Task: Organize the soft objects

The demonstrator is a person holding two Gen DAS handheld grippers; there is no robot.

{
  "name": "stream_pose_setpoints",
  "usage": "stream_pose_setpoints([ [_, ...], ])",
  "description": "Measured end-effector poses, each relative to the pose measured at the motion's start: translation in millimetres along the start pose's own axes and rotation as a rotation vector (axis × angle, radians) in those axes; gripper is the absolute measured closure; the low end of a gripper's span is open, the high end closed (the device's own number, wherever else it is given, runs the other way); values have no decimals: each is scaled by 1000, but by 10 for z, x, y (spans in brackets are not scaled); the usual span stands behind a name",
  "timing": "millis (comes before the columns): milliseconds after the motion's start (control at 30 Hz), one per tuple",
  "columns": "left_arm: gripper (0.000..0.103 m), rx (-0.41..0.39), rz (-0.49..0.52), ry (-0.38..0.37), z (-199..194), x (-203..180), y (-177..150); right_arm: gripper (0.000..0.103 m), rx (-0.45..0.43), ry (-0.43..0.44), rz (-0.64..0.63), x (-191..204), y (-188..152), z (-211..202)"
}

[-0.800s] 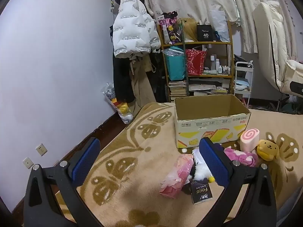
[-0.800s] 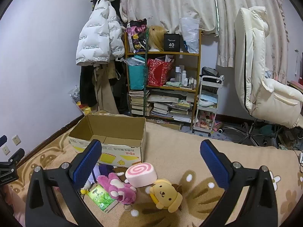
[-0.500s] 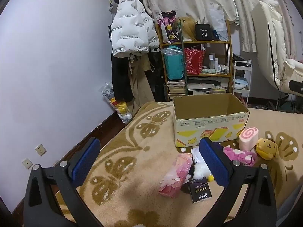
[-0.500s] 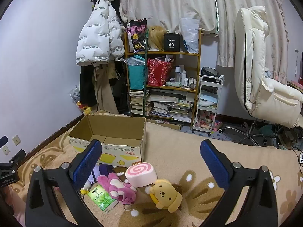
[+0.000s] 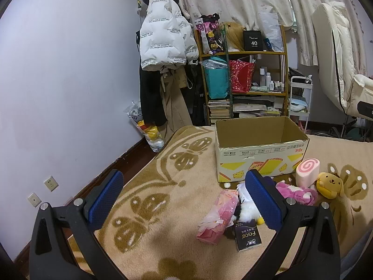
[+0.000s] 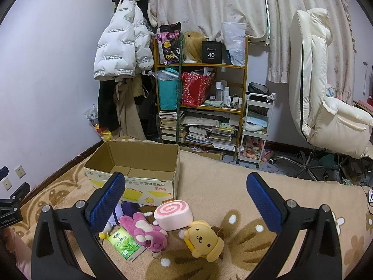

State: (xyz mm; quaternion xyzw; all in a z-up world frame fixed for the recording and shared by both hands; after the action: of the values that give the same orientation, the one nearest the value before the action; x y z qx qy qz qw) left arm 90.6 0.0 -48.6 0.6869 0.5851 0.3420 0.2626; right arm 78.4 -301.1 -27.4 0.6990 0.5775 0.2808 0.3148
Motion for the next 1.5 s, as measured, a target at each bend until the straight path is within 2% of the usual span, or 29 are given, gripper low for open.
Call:
stream_pose_setpoints([
  [1500,0,18,-1,9,22,36,-17,0,1,-1,-12,38,-21,3],
])
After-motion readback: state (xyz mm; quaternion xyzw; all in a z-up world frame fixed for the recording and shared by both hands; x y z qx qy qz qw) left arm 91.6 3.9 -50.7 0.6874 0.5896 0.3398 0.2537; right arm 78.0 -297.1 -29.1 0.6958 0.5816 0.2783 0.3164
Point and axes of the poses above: each gripper's, at about its wrist camera, not at the fingertips, and z roughly the way its jaws point, x to its left, y to its top, the point moved 10 cm from there along z, roughly the way its jaws point, and after that the axes turned 12 degrees about x, right-handed, at the moved point
